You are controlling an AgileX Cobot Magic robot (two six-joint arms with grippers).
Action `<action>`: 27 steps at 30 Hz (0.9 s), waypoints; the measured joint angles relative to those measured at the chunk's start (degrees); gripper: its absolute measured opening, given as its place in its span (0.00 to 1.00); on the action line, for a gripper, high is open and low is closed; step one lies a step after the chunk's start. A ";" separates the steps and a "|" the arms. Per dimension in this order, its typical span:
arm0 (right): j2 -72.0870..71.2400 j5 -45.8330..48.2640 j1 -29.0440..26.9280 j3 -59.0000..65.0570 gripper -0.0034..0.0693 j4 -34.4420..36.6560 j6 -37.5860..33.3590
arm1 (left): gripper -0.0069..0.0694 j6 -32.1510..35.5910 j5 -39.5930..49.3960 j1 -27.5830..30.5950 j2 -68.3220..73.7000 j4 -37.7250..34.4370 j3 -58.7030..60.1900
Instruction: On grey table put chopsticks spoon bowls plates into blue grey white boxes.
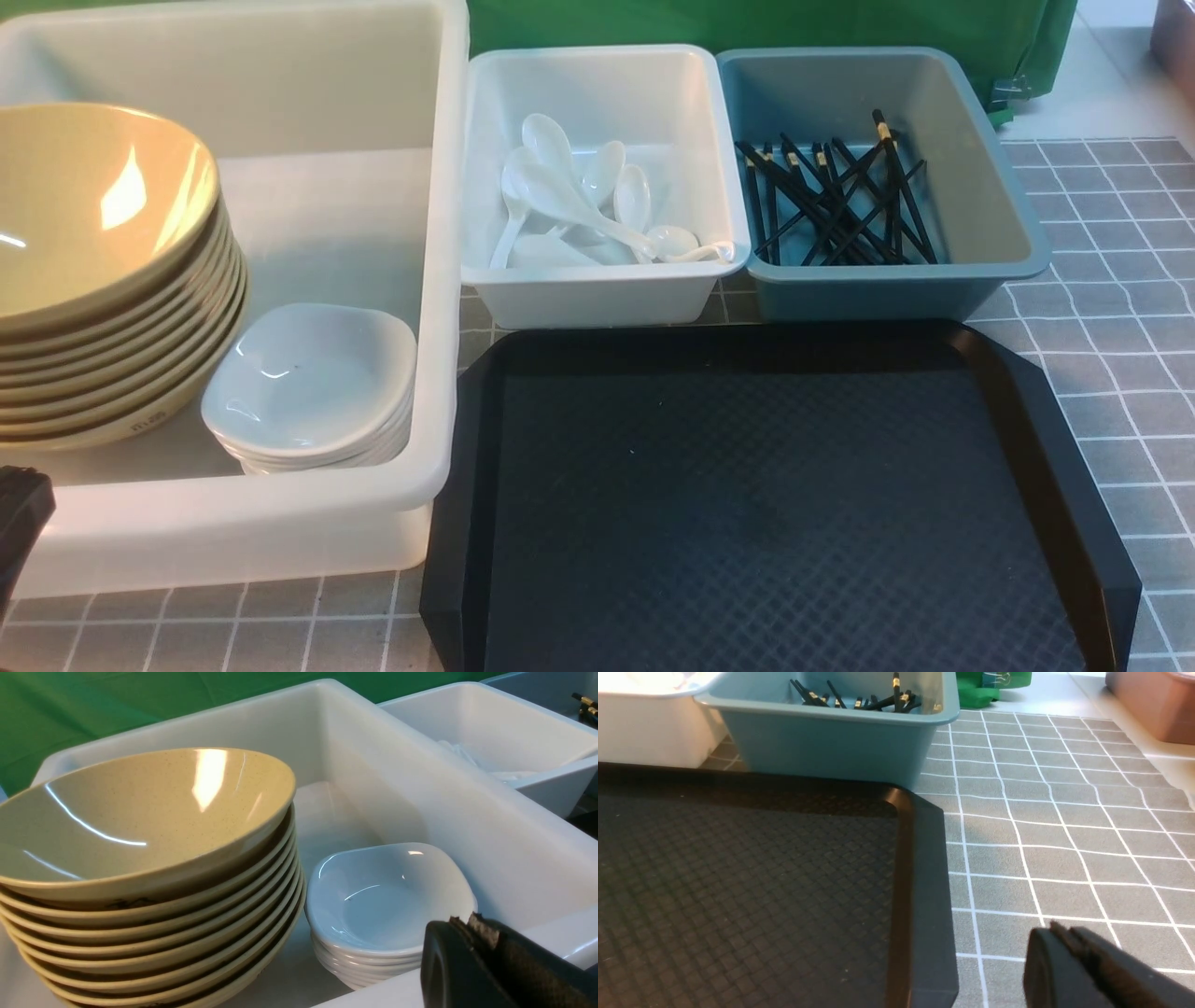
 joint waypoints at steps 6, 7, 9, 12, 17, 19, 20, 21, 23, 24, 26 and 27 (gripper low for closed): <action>0.00 0.00 0.00 0.00 0.15 0.00 0.00 | 0.08 0.00 -0.51 0.00 -0.20 0.00 0.53; 0.00 0.00 0.00 0.00 0.15 0.00 0.00 | 0.08 0.00 -0.77 0.16 -0.41 0.00 0.93; 0.00 0.00 0.00 0.00 0.15 0.00 0.00 | 0.08 0.31 -1.27 1.88 -1.43 -0.75 2.78; 0.00 0.00 -0.06 0.00 0.15 0.00 0.00 | 0.08 0.86 -1.72 7.68 -4.35 -1.95 5.69; 0.00 0.00 -0.11 0.00 0.15 0.00 0.00 | 0.08 2.33 -14.18 16.97 -8.63 -9.35 12.86; 0.00 0.00 -0.11 0.00 0.15 0.00 0.00 | 0.08 2.85 -19.12 18.63 -9.39 -10.38 16.09; 0.00 0.00 -0.11 0.00 0.15 0.00 0.00 | 0.08 3.09 -21.22 19.33 -9.75 -10.67 17.89; 0.00 0.00 -0.11 0.00 0.15 0.00 0.00 | 0.08 3.29 -21.11 19.40 -9.87 -10.72 18.35; 0.00 0.00 -0.11 0.00 0.15 0.00 0.00 | 0.08 3.63 -18.72 18.73 -9.92 -11.49 18.69; 0.00 0.00 -0.11 0.00 0.15 0.00 0.00 | 0.08 3.70 -17.80 18.25 -9.92 -12.01 18.69; 0.00 0.00 -0.11 0.00 0.15 0.00 0.00 | 0.08 3.76 -14.21 17.31 -9.99 -13.03 18.69; 0.00 0.00 -0.11 0.00 0.15 0.00 0.00 | 0.08 3.85 -12.95 17.04 -9.99 -13.60 18.69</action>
